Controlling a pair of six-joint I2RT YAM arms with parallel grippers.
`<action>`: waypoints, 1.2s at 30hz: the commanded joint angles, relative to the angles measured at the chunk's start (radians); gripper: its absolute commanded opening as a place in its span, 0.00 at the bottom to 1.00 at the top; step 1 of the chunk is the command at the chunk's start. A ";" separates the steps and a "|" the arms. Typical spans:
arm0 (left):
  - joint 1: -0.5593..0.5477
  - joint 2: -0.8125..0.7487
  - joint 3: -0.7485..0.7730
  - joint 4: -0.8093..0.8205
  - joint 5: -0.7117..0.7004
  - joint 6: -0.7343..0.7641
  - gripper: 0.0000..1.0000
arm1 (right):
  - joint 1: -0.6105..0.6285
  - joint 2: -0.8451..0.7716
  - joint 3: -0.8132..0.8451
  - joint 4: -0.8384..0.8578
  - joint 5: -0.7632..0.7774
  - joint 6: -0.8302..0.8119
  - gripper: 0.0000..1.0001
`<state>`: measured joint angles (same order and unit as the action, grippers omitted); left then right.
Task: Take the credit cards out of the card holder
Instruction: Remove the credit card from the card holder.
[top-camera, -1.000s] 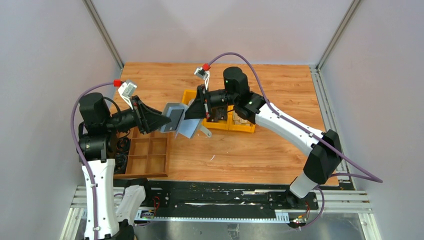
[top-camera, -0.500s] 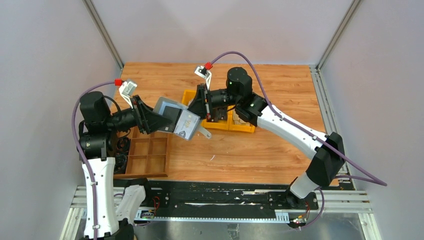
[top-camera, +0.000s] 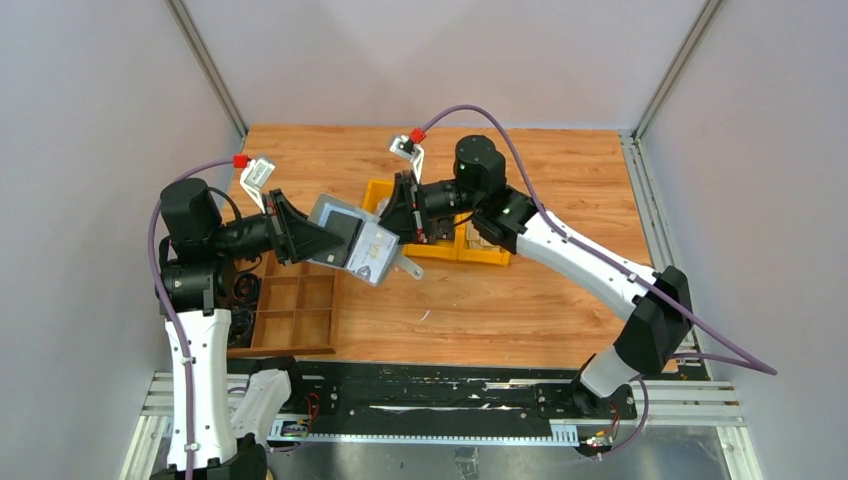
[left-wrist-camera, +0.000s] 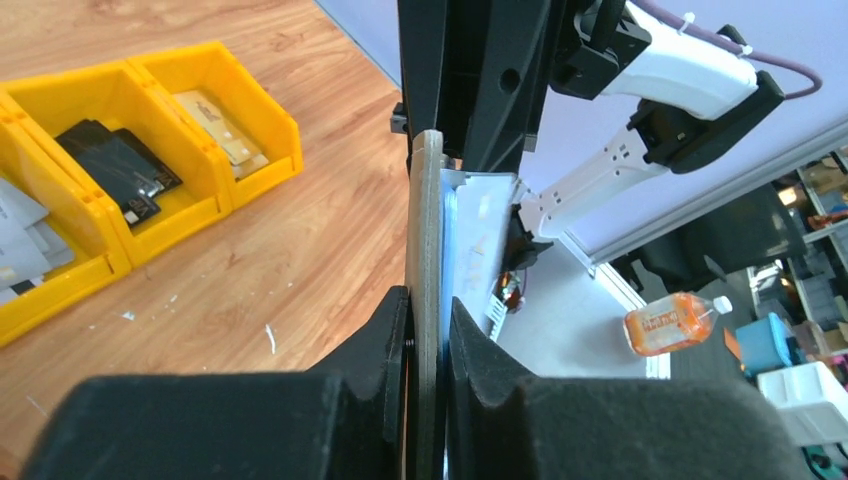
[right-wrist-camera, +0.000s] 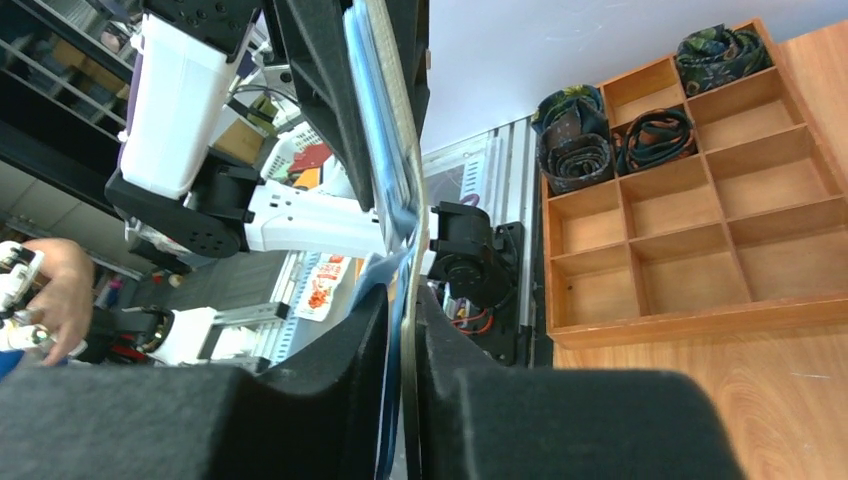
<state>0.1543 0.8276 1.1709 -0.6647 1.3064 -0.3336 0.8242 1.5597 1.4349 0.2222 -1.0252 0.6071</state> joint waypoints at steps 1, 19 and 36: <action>0.002 -0.016 -0.011 0.122 -0.028 -0.093 0.12 | -0.065 -0.085 0.006 -0.053 -0.020 -0.054 0.27; 0.002 -0.054 -0.082 0.222 -0.322 -0.184 0.00 | -0.092 -0.178 -0.093 0.200 0.161 0.218 0.59; 0.002 -0.088 -0.153 0.461 -0.146 -0.446 0.02 | -0.008 0.126 -0.072 0.559 0.057 0.542 0.46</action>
<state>0.1547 0.7551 1.0241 -0.2665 1.1023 -0.7254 0.7948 1.6402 1.3468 0.6857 -0.9432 1.0821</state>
